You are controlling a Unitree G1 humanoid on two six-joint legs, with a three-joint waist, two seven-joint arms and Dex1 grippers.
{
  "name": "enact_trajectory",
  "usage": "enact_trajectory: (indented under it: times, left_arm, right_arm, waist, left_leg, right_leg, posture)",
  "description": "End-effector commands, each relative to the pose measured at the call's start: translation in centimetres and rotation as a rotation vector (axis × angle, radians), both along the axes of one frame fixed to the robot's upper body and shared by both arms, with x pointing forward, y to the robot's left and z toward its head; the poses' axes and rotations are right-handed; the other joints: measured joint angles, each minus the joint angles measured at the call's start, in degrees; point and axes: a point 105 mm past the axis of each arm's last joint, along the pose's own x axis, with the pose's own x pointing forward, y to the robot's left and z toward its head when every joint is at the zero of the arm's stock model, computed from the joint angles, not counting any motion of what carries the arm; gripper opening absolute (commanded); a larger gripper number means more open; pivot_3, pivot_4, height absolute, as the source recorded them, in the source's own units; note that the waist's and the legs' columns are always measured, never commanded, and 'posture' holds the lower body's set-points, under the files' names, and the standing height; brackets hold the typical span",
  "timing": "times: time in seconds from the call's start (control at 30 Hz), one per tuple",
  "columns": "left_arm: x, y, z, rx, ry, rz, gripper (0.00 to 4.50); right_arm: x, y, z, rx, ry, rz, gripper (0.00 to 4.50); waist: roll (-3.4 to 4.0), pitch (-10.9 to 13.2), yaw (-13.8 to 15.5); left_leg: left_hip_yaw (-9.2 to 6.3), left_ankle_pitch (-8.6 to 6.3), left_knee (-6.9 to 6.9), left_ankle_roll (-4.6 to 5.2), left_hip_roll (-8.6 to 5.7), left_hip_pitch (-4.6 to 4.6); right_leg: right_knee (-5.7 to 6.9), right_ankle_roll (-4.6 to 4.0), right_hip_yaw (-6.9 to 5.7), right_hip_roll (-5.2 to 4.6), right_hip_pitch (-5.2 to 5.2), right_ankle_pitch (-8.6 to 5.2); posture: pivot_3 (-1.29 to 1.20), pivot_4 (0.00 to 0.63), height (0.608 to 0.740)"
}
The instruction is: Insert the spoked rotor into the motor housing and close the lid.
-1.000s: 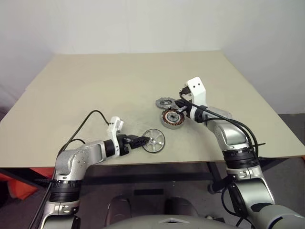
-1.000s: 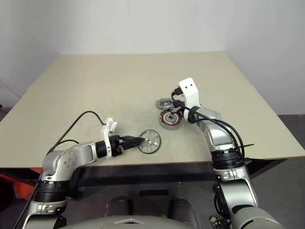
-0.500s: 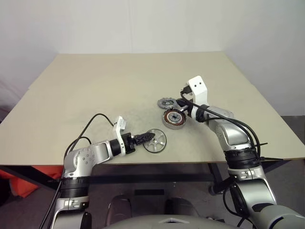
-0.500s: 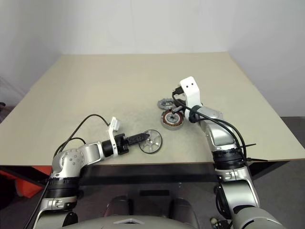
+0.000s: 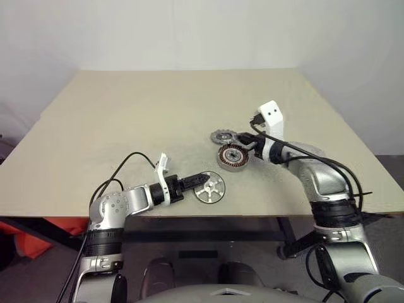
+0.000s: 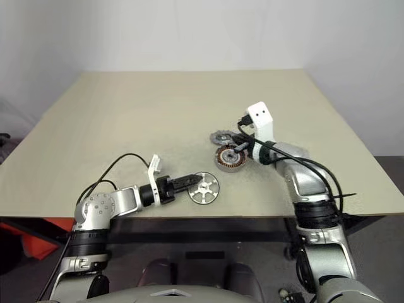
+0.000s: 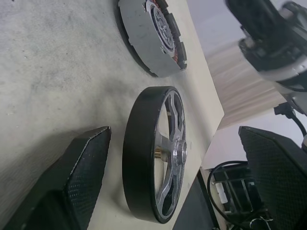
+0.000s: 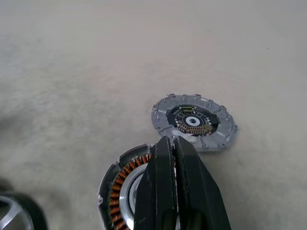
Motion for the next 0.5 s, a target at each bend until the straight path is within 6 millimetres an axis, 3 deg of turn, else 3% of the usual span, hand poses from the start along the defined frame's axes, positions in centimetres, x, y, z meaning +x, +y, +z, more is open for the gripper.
enact_trajectory:
  times: [0.03,0.2,0.5]
  left_arm:
    - [0.1,-0.3,0.3,-0.005,0.0,-0.03,4.5]
    - [-0.3,-0.5,0.2,0.0,0.014,-0.069,4.5]
    - [-0.9,-0.7,-0.5,0.035,0.038,-0.126,4.5]
  right_arm:
    - [-0.5,-0.6,2.1,0.016,-0.055,0.023,0.13]
    - [-2.5,-1.0,1.8,-0.024,-0.028,0.117,0.13]
    - [-6.5,-2.1,-0.9,-0.174,0.055,0.311,0.13]
  waist:
    - [0.0,0.0,0.0]
    - [0.01,0.0,0.17]
    - [0.06,-0.04,0.28]
  left_leg:
    - [0.0,0.0,0.0,0.0,0.0,0.01]
    - [0.0,0.01,0.0,-0.01,-0.01,0.02]
    - [0.01,-0.14,-0.01,0.24,0.02,-0.01]
  right_leg:
    - [0.0,0.0,0.0,0.0,0.0,0.0]
    - [-0.01,0.01,-0.01,0.0,0.01,-0.01]
    - [-0.18,0.15,0.0,-0.02,0.11,-0.09]
  posture:
    - [0.0,0.0,0.74]
    - [0.0,0.0,0.74]
    - [0.0,0.0,0.74]
